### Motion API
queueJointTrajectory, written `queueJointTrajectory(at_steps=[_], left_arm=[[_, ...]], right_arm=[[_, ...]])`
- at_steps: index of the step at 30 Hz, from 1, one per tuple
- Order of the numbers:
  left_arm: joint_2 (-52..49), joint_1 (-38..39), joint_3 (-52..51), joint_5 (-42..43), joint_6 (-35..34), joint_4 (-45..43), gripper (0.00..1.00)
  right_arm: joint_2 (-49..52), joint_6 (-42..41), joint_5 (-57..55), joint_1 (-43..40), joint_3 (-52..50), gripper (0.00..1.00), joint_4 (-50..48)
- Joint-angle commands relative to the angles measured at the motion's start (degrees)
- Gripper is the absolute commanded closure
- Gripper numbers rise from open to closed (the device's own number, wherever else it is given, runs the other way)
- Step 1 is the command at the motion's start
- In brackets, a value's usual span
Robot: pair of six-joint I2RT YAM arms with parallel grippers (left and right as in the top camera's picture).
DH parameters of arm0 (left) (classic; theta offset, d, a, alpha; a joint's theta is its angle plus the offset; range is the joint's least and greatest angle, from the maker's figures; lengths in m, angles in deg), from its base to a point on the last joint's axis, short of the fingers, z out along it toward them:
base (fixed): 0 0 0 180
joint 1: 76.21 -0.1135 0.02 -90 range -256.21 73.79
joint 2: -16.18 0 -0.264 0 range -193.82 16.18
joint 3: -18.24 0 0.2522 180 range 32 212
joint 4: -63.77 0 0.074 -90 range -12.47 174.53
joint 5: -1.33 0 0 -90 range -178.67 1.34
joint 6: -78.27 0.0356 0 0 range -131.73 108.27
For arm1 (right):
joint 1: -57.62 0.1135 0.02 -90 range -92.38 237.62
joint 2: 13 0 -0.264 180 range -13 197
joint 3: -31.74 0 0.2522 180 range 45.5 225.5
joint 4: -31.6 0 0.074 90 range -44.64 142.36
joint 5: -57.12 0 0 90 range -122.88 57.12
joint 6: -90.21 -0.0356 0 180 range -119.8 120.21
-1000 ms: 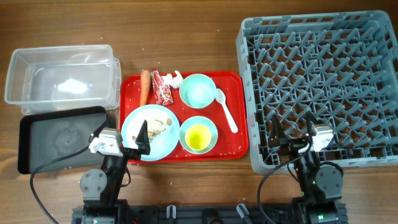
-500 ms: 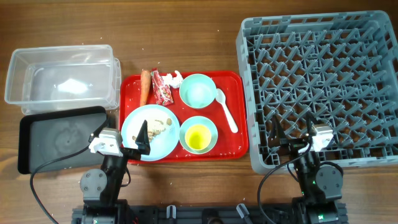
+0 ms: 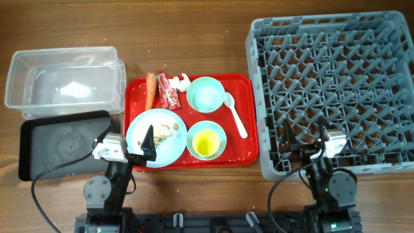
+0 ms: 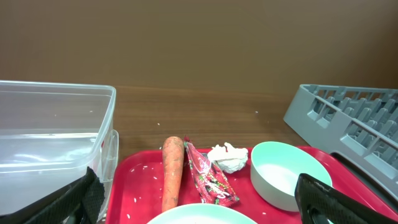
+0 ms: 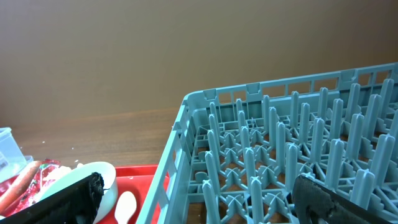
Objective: Sort waste into correct bins and load items into the dishwasher rack
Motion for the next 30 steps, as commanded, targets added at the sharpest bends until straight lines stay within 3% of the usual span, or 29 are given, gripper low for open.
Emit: queueJointTrajectory(at_steps=[1, 15, 22, 24, 26, 28, 30], left_arm=[[0.42, 0.20, -0.46, 0.50, 0.70, -0.07, 0.00], [0.42, 0.20, -0.46, 0.96, 0.66, -0.20, 0.00], [0.42, 0.20, -0.46, 17.33, 0.66, -4.28, 0.00], [0.42, 0.20, -0.46, 18.29, -1.51, -6.10, 0.00], [0.42, 0.17, -0.46, 18.23, -4.31, -8.41, 0.00], [0.42, 0.17, -0.37, 16.59, -8.33, -10.88, 0.00], [0.02, 0.17, 0.48, 14.43, -12.02, -10.80, 0.00]], right_arm=[[-0.20, -0.04, 0.66, -0.13, -0.07, 0.00, -0.15], [-0.20, -0.04, 0.66, -0.13, -0.07, 0.00, -0.15], [-0.20, -0.04, 0.66, -0.13, -0.07, 0.00, -0.15], [-0.20, -0.07, 0.66, -0.13, -0.07, 0.01, -0.17], [-0.20, -2.91, 0.87, -0.13, -0.07, 0.00, -0.85], [-0.20, -13.70, 0.96, -0.13, -0.07, 0.00, -1.01], [-0.20, -18.60, 4.26, -0.13, -0.04, 0.00, -1.88]])
